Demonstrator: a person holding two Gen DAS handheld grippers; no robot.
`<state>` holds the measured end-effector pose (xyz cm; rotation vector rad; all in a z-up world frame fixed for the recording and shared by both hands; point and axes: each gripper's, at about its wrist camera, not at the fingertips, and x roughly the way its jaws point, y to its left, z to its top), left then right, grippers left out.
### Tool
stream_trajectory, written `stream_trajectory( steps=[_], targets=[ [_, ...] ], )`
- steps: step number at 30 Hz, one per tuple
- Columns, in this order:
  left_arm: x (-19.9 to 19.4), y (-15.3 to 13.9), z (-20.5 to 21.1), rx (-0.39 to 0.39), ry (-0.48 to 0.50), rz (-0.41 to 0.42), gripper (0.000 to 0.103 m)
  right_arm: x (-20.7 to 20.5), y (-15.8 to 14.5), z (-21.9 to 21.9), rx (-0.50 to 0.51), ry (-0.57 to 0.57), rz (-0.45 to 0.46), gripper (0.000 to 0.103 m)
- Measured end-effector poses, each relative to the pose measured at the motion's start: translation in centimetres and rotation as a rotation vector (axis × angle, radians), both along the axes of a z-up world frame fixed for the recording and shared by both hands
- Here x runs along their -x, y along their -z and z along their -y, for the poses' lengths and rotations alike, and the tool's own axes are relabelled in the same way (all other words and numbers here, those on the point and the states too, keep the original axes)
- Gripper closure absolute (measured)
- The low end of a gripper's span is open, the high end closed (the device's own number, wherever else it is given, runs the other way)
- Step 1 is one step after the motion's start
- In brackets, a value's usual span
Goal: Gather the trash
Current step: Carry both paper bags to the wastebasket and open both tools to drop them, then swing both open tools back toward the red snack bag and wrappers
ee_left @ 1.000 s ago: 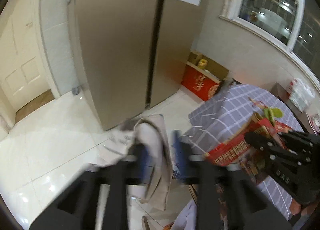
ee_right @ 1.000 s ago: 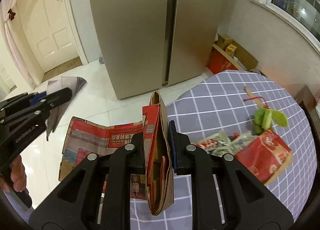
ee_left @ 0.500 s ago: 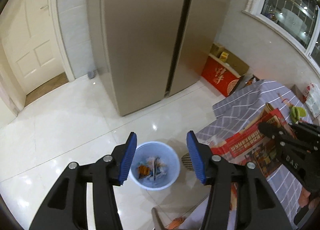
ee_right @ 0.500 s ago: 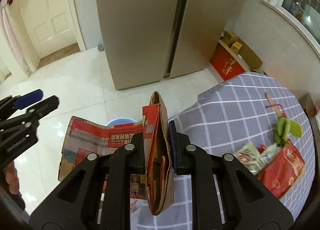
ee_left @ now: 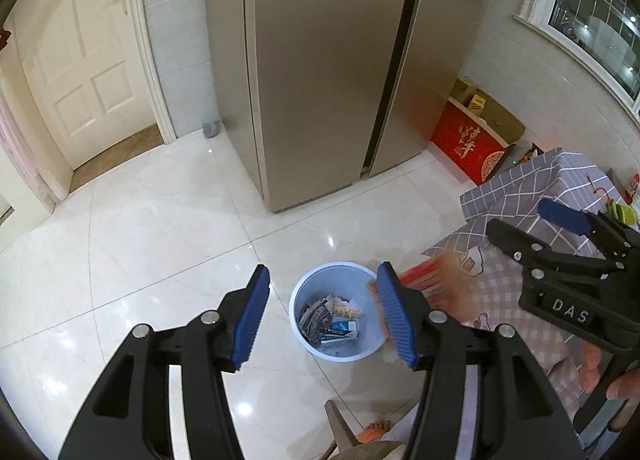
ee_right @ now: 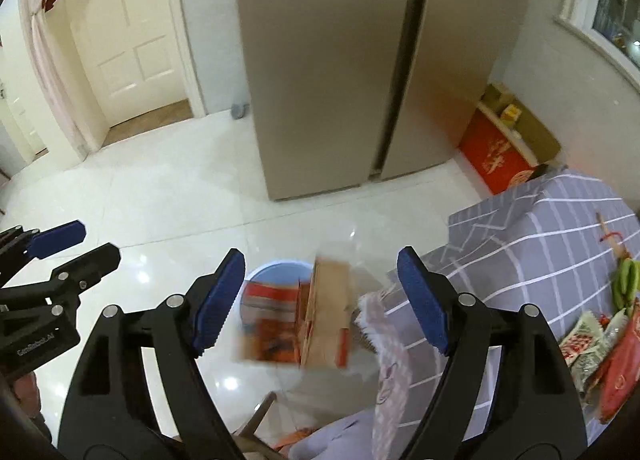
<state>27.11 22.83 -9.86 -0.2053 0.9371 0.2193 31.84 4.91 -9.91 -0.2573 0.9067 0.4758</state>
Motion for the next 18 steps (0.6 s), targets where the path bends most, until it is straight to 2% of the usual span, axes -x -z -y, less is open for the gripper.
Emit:
stream_trajectory(
  steps=[8, 18],
  targets=[
    [0.0, -0.2, 1.1, 0.005, 0.018, 0.009, 0.045, 0.2, 0.4, 0.9, 0.013, 0.021, -0.044, 0.025],
    [0.3, -1.8, 3.5, -0.004, 0.053, 0.040, 0.041, 1.5, -1.2, 3.2, -0.029, 0.022, -0.047, 0.025]
  ],
)
